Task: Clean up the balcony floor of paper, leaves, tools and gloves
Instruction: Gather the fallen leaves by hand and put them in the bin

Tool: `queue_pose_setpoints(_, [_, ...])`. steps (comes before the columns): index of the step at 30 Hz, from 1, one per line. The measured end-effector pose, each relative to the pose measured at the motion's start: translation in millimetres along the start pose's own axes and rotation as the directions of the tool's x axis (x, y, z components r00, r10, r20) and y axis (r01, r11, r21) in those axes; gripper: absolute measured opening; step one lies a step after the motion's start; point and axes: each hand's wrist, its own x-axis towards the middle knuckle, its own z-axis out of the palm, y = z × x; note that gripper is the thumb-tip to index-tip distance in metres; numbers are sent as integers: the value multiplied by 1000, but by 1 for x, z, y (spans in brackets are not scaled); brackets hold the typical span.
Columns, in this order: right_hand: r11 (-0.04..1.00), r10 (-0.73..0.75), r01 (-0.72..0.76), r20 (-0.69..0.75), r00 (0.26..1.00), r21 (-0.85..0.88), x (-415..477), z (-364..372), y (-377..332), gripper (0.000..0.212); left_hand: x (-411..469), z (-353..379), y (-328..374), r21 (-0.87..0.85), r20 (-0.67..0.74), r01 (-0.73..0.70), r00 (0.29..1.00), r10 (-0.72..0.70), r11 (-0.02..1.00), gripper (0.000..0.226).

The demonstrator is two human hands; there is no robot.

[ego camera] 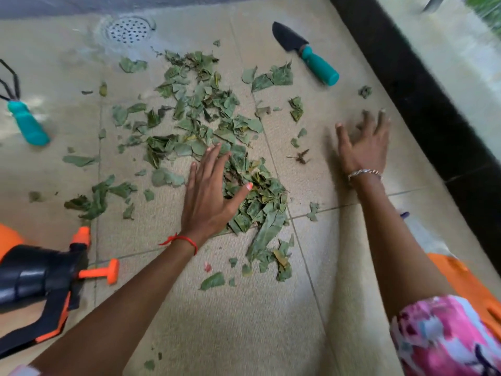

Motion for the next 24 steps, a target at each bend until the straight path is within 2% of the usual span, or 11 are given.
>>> queue_pose_setpoints(2, [997, -62, 58, 88, 994, 41, 5, 4, 3, 61, 0, 0, 1, -20, 5, 0, 1000, 0, 1000, 83])
queue_pose_setpoints(4, [975, -201, 182, 148, 968, 130, -9, 10, -9, 55, 0, -1, 1, -55, 3, 8, 1000, -8, 998, 82])
queue_pose_setpoints(7, [894, -434, 375, 266, 861, 244, -49, 21, -40, 55, -1, -2, 2, -116, 5, 12, 1000, -11, 993, 82])
queue_pose_setpoints(10, [827, -559, 481, 351, 751, 291, -84, 31, -65, 55, -3, -5, 3, -235, -5, 14, 1000, -16, 972, 76])
queue_pose_setpoints(12, [797, -596, 459, 388, 703, 393, -98, 33, -72, 51, -6, -7, 2, -339, 8, 44, 999, -44, 940, 71])
queue_pose_setpoints(13, [782, -594, 396, 384, 707, 482, -104, 32, -73, 46, -7, -8, 1, -397, 14, 57, 998, -56, 916, 68])
queue_pose_setpoints(15, [730, -556, 294, 287, 780, 617, -112, 28, -70, 38, -7, -9, -1, -506, -3, 52, 998, -62, 861, 62])
queue_pose_setpoints(18, [724, -477, 267, 182, 860, 636, -112, 29, -70, 34, -6, -9, -4, -602, -53, 16, 997, -59, 798, 59])
queue_pose_setpoints(20, [776, -506, 282, 289, 813, 565, -111, 29, -77, 42, -7, -9, -5, -628, -65, 1, 996, -53, 778, 58])
queue_pose_setpoints(22, [808, -562, 365, 420, 712, 463, -112, 31, -84, 48, -7, -8, -6, -649, -22, 40, 997, -71, 760, 60])
queue_pose_setpoints(24, [804, -579, 348, 499, 645, 482, -119, 27, -85, 43, -7, -8, -6, -641, 19, 72, 997, -77, 765, 61])
